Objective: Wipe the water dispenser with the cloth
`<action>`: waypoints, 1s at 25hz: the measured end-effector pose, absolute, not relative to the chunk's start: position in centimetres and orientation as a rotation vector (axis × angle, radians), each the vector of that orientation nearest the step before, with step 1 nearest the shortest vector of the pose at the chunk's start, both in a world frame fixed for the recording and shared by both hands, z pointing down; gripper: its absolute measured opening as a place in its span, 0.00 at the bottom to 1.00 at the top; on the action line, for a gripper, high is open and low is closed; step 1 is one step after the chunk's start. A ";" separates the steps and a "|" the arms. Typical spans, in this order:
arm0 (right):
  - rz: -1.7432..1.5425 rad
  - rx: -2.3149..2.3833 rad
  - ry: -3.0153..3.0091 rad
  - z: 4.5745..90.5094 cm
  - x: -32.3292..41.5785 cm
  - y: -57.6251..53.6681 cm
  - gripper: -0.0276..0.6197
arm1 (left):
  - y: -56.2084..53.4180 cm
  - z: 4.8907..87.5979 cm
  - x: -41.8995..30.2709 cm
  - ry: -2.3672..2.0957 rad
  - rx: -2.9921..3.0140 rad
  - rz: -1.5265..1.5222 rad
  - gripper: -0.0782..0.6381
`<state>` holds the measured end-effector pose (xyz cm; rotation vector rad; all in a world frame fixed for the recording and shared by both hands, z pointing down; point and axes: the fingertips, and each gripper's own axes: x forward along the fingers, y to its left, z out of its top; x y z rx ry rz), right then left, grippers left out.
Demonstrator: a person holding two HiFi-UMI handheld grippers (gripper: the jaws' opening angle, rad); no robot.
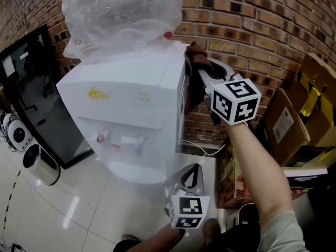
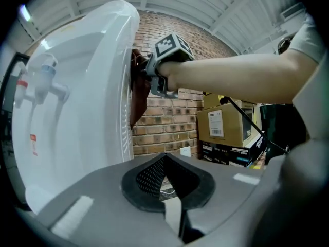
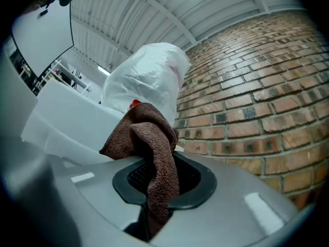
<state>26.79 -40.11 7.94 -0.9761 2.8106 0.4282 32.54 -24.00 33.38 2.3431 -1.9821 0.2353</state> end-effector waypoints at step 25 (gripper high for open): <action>0.169 -0.764 3.093 38.7 24.2 -39.9 0.16 | -25.2 50.5 33.1 -1.908 2.183 0.427 0.11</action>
